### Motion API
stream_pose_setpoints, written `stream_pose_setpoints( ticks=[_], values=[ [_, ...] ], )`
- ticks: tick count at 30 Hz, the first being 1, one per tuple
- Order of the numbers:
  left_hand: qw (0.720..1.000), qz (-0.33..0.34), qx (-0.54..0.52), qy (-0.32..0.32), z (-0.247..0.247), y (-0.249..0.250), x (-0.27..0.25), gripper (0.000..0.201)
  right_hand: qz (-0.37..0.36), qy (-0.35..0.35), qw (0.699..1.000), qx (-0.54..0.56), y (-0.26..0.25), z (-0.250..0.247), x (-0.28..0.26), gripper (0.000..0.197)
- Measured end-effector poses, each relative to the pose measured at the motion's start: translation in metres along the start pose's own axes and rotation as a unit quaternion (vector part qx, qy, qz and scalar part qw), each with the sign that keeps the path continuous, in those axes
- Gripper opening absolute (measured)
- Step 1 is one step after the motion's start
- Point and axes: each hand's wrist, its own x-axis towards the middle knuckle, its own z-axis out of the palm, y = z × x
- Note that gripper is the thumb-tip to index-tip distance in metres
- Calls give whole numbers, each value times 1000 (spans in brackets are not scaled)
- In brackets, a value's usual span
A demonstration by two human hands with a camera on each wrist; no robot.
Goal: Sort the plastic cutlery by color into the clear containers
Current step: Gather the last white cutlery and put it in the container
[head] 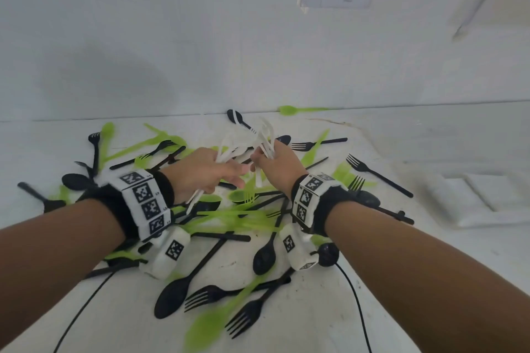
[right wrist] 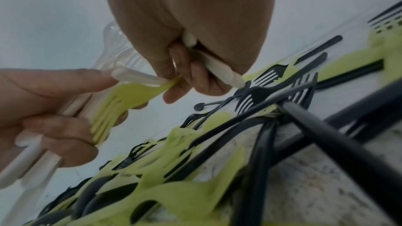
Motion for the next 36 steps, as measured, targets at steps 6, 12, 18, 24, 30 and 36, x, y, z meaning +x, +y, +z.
stream_pose_setpoints(
  ticks=[6, 12, 18, 24, 30, 36],
  values=[
    [998, 26, -36, 35, 17, -6, 7, 20, 12, 20, 995, 97, 1, 3, 2, 28],
    [998, 29, -33, 48, 26, -5, 8, 20, -13, 4, 994, 105, 3, 2, -1, 20],
    [990, 9, -44, 132, 16, -7, 12, 10, 42, -6, 995, -91, 15, -19, 5, 17],
    [994, 25, 1, 106, 14, -5, 9, 14, 41, -4, 997, -72, 1, -26, 6, 46],
    [998, 47, 15, 43, 27, 1, 9, 15, 111, -55, 959, 253, -6, -10, 2, 14],
    [999, 42, 13, 8, 31, 3, 9, 20, 120, -75, 937, 319, 5, -25, -5, 12]
  ],
)
